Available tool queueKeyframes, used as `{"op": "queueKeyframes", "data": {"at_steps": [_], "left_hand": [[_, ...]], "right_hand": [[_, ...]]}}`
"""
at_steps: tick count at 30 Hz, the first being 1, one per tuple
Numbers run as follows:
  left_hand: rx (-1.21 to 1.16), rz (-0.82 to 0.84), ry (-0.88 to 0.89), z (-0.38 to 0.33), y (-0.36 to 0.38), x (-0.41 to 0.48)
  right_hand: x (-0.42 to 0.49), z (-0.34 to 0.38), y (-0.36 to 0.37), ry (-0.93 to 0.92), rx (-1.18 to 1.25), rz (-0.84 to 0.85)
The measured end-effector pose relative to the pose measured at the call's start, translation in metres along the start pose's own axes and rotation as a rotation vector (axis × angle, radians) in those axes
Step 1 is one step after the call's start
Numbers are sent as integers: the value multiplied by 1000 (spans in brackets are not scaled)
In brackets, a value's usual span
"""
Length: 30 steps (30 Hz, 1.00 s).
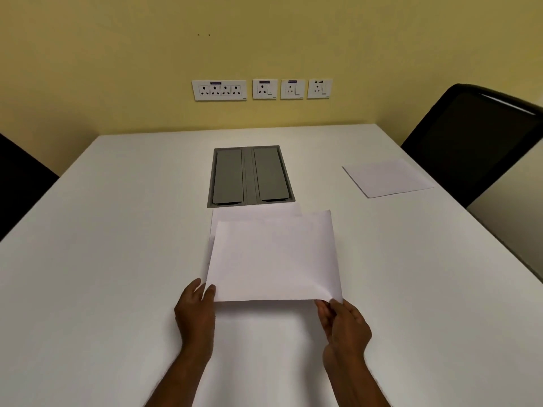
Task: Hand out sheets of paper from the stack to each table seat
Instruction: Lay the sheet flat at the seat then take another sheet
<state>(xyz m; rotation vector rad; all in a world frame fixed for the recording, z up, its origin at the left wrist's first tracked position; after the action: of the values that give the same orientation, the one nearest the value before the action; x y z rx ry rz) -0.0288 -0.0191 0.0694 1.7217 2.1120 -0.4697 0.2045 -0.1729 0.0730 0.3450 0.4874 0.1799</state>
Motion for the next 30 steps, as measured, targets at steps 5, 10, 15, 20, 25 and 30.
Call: {"op": "queueKeyframes", "data": {"at_steps": [5,10,15,20,25,30], "left_hand": [[-28,81,-46,-2,-12,-47],[-59,154,-74,7,-13,-99],[-3,232,-112,29,-7,-149],[88,342,-118,49,15,-206],[227,447,-68,80,42,-261],[418,529,7,126,58,-298]], "right_hand": [[-28,31,-40,-51,-42,-33],[-54,61,-95,-113,-71,-107],[-79,87,-166,-164,-92,-212],[-104,109,-246,-219,-160,-342],[-126,121,-327,-281,-209,-474],[-133,129,-389,-288,-250,-593]]}}
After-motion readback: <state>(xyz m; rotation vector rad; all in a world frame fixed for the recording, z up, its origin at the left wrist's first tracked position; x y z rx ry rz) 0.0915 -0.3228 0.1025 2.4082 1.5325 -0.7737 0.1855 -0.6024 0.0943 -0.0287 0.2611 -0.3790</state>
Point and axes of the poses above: each hand's wrist, its own x-axis towards the middle knuckle, its own y-axis out of the palm, z = x × y, the point moved 4 cm from there along x, towards the middle knuckle, and after that the axes turned 12 degrees about -y, right-handed, at the moved point
